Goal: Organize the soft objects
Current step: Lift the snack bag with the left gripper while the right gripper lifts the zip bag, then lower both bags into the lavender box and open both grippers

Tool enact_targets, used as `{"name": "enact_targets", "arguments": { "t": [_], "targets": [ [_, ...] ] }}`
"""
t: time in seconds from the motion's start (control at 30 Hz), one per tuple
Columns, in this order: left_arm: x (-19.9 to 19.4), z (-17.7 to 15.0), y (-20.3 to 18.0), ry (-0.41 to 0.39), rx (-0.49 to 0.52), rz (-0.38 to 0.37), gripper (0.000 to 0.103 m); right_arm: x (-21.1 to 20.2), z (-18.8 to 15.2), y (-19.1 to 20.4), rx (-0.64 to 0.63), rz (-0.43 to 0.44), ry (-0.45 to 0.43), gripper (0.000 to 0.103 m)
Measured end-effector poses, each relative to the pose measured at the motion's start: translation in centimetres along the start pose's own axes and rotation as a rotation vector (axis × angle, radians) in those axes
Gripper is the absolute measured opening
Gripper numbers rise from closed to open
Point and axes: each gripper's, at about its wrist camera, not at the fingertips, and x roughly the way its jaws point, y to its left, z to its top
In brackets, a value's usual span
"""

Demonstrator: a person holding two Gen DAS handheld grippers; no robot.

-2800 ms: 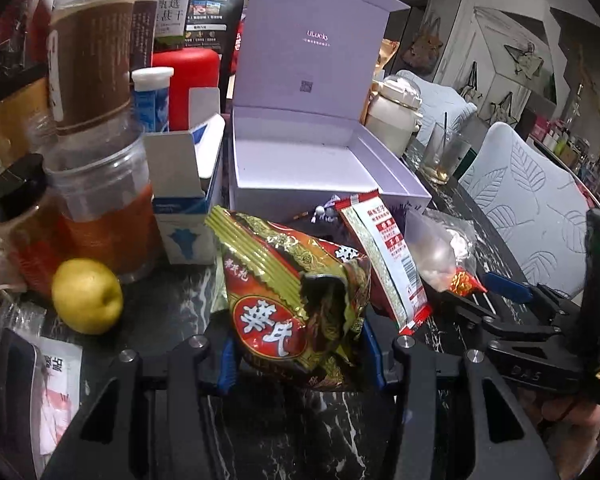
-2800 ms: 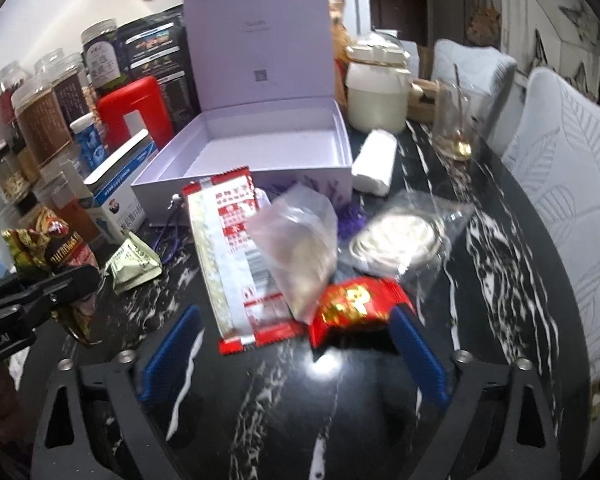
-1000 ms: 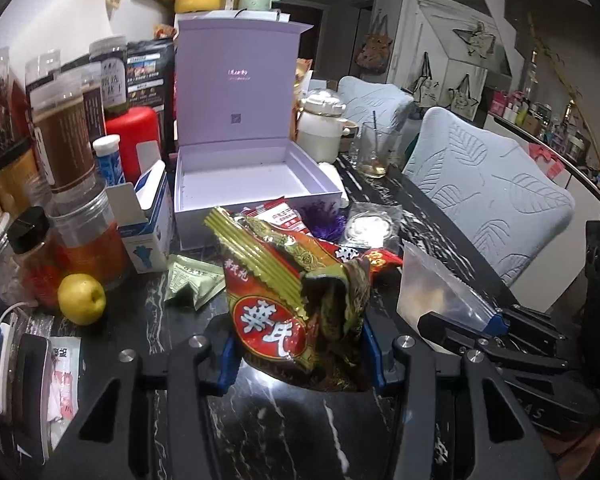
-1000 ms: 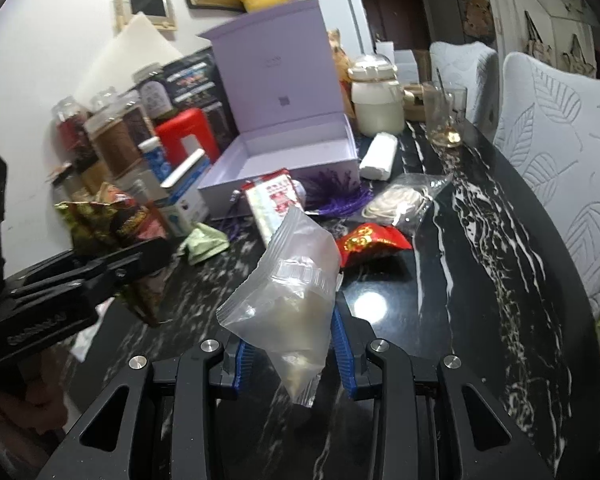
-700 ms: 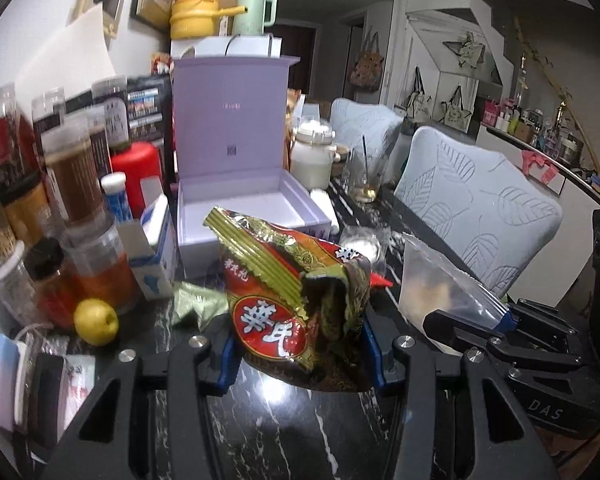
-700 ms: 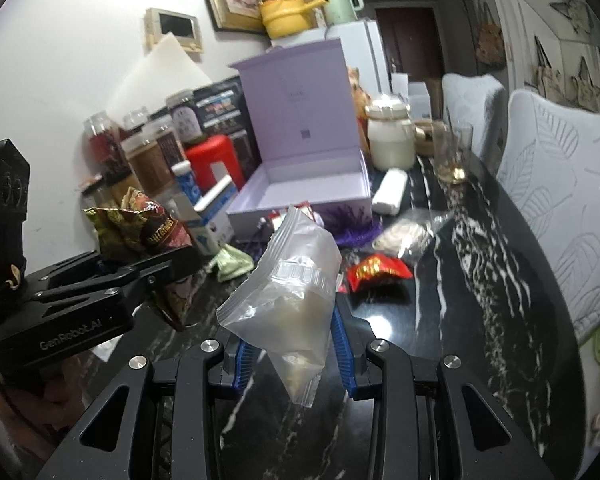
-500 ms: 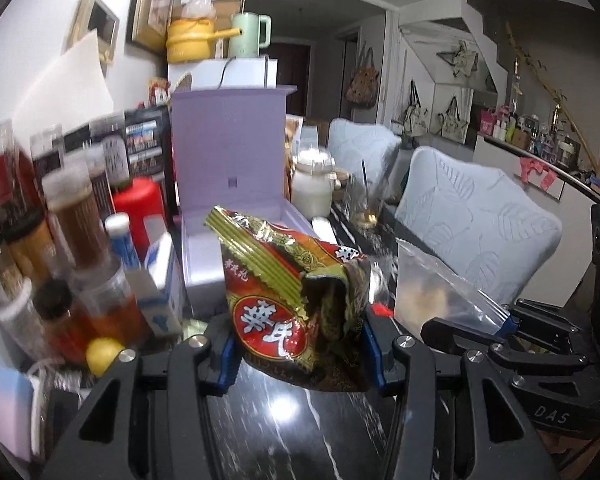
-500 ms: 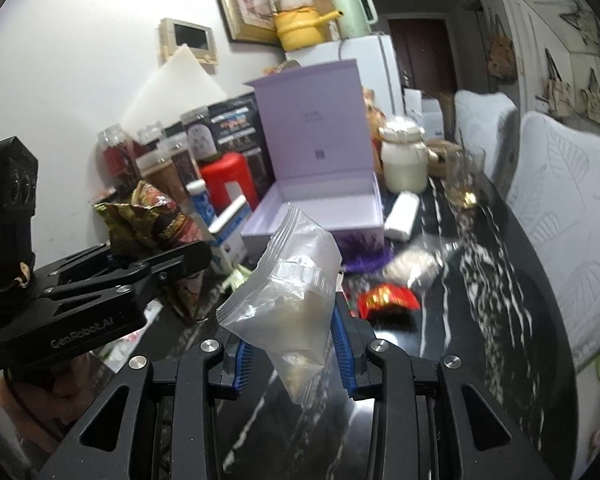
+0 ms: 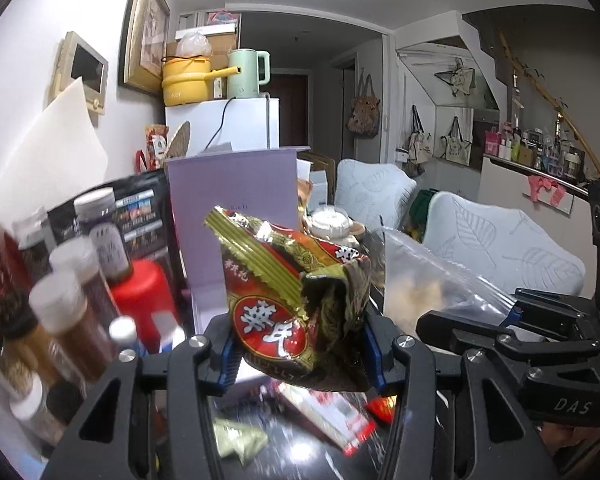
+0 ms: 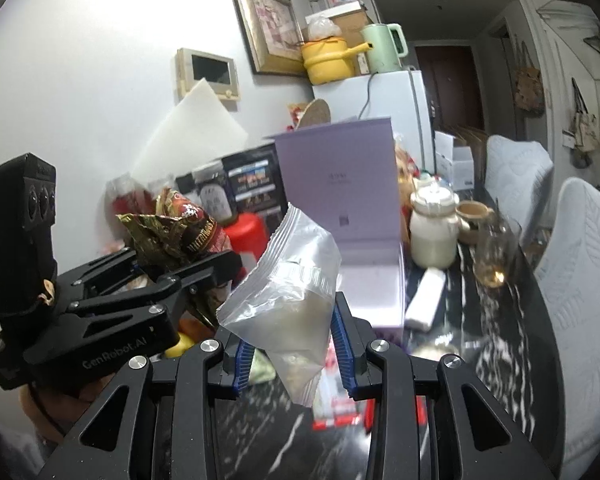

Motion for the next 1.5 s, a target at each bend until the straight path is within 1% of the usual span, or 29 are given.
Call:
{"name": "enact_targets", "arguments": {
  "t": [0.2, 0.33, 0.53, 0.8, 1.0, 1.2, 1.4, 1.5],
  "targets": [
    [3.0, 3.1, 1.3, -0.033, 0.002, 0.036, 0.049, 2.3, 3.5, -1.5, -0.04, -0.012, -0.042, 0.034],
    [5.2, 4.3, 2.3, -0.04, 0.0, 0.058, 0.049, 4.4, 5.4, -2.4, -0.04, -0.003, -0.055, 0.035],
    [8.8, 5.2, 4.0, -0.027, -0.028, 0.088, 0.049, 8.3, 7.7, -3.8, -0.045, -0.009, -0.062, 0.035],
    [13.4, 5.9, 6.0, 0.002, -0.05, 0.151, 0.049, 13.7, 9.7, -5.7, -0.014, 0.011, -0.032, 0.035],
    [16.6, 5.2, 7.5, 0.048, -0.071, 0.197, 0.049, 17.6, 10.0, -6.9, -0.025, -0.023, 0.017, 0.035],
    [20.2, 3.8, 8.9, 0.134, -0.094, 0.245, 0.049, 21.6, 8.8, -9.3, 0.01, -0.086, 0.104, 0.035],
    [23.2, 2.2, 9.4, 0.213, -0.095, 0.273, 0.049, 23.9, 7.6, -10.4, 0.019, -0.112, 0.165, 0.035],
    [24.2, 1.6, 9.3, 0.24, -0.093, 0.27, 0.049, 24.9, 7.0, -10.6, 0.021, -0.122, 0.195, 0.035]
  ]
}}
